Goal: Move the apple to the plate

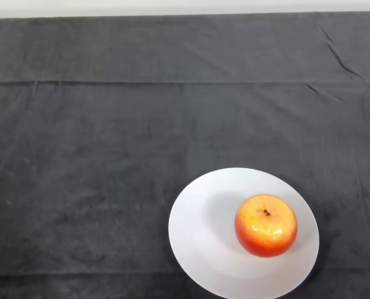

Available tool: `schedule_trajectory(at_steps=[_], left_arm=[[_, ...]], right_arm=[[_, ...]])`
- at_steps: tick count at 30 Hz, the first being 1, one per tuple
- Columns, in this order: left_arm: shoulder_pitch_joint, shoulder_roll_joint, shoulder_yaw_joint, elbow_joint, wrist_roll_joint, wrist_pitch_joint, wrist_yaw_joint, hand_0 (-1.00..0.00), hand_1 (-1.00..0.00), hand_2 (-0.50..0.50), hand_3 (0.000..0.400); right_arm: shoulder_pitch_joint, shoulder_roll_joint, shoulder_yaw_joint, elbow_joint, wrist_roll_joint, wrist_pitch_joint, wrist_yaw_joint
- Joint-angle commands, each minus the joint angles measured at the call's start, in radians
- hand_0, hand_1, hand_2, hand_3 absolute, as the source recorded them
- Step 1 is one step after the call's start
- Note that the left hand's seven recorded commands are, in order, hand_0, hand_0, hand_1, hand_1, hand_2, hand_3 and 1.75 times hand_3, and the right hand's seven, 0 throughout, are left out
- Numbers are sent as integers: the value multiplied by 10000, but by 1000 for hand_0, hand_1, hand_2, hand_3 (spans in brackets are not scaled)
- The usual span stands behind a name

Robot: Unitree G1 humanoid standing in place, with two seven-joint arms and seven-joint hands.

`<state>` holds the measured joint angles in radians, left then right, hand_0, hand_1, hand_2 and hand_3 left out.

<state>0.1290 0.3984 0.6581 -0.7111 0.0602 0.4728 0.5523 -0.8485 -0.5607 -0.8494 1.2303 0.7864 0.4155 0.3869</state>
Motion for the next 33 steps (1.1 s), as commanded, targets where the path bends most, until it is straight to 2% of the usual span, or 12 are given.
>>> schedule_trajectory(at_steps=[1,9,33], left_arm=[[59,-159,258,-418,44,-240,260,0,0,0,0],[-38,-183,-39,-293,168,-211,586,0,0,0,0],[192,-63,-16,-292,-128,-174,624,0,0,0,0]], right_arm=[[220,-93,-116,-191,290,19,-20],[216,-97,-118,-182,290,18,-17],[211,-103,-118,-168,289,15,-11]])
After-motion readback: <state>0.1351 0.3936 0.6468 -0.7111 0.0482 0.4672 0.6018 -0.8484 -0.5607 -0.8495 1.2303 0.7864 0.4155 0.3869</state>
